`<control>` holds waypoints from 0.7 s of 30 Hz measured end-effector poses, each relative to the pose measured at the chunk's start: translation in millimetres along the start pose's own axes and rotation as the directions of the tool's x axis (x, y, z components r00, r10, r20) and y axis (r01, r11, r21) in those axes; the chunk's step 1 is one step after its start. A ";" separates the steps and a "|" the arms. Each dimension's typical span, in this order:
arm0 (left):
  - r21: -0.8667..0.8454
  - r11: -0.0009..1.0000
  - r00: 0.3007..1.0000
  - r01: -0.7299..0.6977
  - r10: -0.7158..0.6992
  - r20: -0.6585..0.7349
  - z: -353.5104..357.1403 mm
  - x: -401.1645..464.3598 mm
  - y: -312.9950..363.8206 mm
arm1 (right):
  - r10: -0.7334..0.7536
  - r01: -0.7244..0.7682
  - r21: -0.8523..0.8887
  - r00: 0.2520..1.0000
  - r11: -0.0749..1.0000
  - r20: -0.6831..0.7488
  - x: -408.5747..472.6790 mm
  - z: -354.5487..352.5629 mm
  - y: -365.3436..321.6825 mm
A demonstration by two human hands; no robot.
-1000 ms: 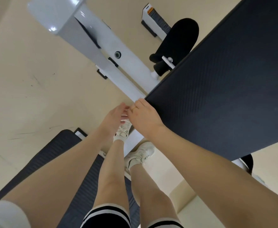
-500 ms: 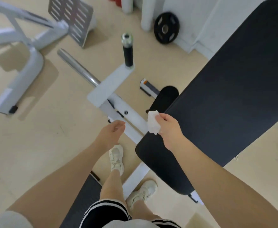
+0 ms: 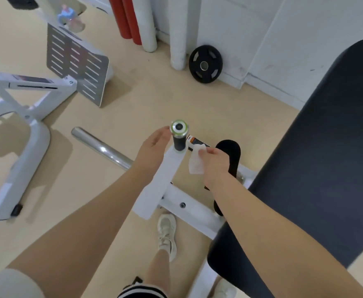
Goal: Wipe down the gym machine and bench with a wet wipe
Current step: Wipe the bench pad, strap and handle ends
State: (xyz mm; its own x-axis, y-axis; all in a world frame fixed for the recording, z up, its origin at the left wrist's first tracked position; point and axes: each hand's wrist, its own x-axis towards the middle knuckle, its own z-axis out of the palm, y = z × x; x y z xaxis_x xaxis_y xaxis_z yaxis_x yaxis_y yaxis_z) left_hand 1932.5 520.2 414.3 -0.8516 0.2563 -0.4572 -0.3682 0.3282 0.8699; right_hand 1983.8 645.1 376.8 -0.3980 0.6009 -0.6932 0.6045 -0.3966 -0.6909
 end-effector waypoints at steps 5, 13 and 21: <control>0.091 0.996 0.987 -0.015 0.000 0.160 -11.3 40.6 8.7 | -0.056 0.057 -0.207 0.998 0.977 0.010 46.6 39.9 -14.6; 0.140 0.990 0.953 0.020 -0.061 0.296 -26.5 63.3 7.5 | -0.160 0.306 -0.264 0.874 0.915 0.458 34.0 18.7 -54.5; -0.054 0.963 0.923 0.266 -0.238 0.301 -33.9 70.6 -1.7 | -0.152 0.564 -0.434 0.715 0.702 0.683 66.7 35.9 -96.1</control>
State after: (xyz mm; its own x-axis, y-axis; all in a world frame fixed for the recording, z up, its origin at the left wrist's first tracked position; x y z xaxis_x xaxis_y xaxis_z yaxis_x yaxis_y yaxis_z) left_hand 1860.3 507.0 386.8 -0.5866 0.4323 -0.6849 -0.6007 0.3350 0.7259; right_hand 1874.4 698.3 389.6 -0.8476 0.0159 -0.5304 0.4993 0.3621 -0.7871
